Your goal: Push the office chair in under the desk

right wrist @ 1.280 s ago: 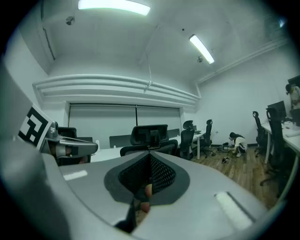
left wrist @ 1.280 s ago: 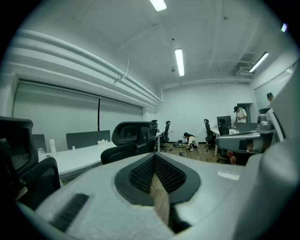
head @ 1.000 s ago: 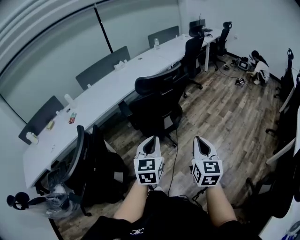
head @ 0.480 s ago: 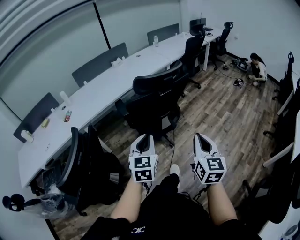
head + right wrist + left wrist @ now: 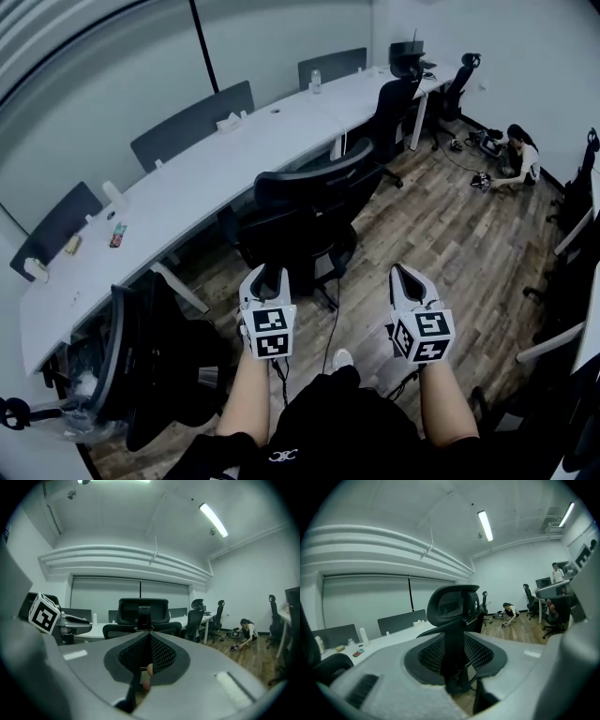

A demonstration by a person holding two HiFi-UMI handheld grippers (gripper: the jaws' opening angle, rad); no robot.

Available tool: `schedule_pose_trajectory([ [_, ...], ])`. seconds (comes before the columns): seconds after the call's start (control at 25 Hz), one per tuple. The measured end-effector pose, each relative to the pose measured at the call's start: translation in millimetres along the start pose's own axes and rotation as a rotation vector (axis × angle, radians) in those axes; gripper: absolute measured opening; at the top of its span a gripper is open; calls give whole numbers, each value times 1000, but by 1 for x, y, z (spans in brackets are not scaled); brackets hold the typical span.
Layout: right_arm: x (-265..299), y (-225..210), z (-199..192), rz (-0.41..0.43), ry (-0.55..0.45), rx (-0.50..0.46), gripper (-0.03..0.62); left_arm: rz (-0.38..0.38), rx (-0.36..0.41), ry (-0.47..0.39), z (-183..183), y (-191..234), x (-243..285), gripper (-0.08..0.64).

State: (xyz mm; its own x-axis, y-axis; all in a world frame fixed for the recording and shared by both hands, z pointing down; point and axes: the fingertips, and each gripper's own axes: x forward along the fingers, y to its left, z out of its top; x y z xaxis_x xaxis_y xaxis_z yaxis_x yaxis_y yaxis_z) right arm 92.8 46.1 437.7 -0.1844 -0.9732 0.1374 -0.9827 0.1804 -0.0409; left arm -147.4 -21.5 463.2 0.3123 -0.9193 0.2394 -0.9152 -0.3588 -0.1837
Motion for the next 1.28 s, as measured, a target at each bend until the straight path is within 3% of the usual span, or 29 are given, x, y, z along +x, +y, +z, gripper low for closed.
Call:
schedule_pose_trajectory([
  [0.4,143,-65,8,100,76,-85,72,140,77,122,-5,60,109,224],
  [0.6,214,-85,0,169,142,-272,142,170,200,244,-27,90,142,264],
  [0.8,276,-114,-15,191,223,-488,224,169,231,359,-50,105,166,308],
  [1.0,321,-135,-28,170,292,-738,286,157,284,382,-54,109,180,324],
  [1.28,351,-138,-31,180,290,-842,310,130,284,363,-55,110,181,324],
])
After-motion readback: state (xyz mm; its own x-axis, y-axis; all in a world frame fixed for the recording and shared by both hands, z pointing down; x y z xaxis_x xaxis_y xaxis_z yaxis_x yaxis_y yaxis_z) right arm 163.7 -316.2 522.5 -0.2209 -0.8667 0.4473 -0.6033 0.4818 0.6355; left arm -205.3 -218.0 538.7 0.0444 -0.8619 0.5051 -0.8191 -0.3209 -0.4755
